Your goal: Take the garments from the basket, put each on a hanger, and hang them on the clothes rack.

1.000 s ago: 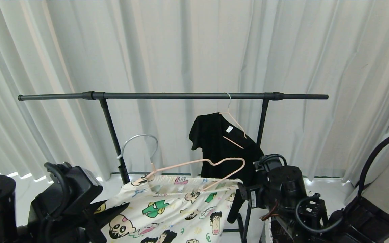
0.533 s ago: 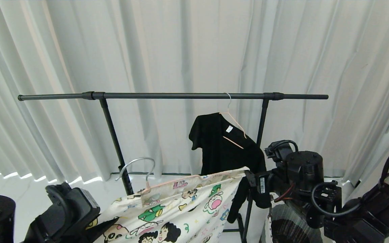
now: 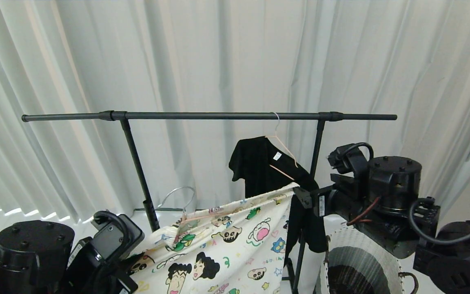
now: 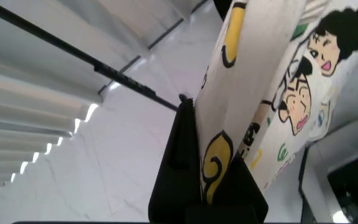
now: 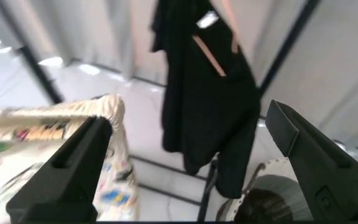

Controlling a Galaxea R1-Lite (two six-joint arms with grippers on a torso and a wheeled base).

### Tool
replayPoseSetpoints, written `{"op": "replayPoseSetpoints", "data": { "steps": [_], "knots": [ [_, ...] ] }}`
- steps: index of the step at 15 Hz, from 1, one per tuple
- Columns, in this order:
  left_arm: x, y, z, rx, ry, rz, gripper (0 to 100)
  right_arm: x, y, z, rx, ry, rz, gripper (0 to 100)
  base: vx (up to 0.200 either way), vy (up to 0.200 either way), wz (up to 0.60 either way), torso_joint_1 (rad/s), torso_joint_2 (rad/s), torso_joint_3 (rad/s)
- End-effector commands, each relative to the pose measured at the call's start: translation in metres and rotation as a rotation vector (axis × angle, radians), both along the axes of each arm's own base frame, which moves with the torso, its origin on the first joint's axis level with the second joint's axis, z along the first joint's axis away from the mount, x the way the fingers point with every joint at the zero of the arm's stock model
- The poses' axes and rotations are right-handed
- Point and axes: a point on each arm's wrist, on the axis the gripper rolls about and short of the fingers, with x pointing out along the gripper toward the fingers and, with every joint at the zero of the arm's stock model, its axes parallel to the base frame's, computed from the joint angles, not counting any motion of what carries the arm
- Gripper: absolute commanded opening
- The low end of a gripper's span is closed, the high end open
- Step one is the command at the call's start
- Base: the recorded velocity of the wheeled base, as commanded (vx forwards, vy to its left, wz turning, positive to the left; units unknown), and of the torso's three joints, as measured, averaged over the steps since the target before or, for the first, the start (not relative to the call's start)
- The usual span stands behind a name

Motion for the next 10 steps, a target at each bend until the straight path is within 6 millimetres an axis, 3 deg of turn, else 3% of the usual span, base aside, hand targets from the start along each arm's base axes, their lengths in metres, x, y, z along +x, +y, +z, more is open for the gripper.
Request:
{"op": "replayPoseSetpoints", "data": {
  "steps": [1, 5, 10],
  "knots": [
    [0.008, -0.004, -0.002, -0.010, -0.013, 0.006, 0, -0.023, -0.009, 0.029, 0.024, -0.024, 0.101, 100, 0.000, 0.000, 0.00, 0.000, 0.00, 0.000],
    [0.021, -0.013, 0.005, -0.084, -0.118, -0.005, 0, -0.046, -0.026, 0.035, -0.124, -0.033, 0.283, 100, 0.000, 0.000, 0.00, 0.000, 0.00, 0.000],
    [0.002, -0.039, 0.008, -0.184, -0.094, -0.136, 0, -0.063, -0.036, 0.041, -0.240, -0.040, 0.479, 100, 0.000, 0.000, 0.00, 0.000, 0.00, 0.000]
  ]
}}
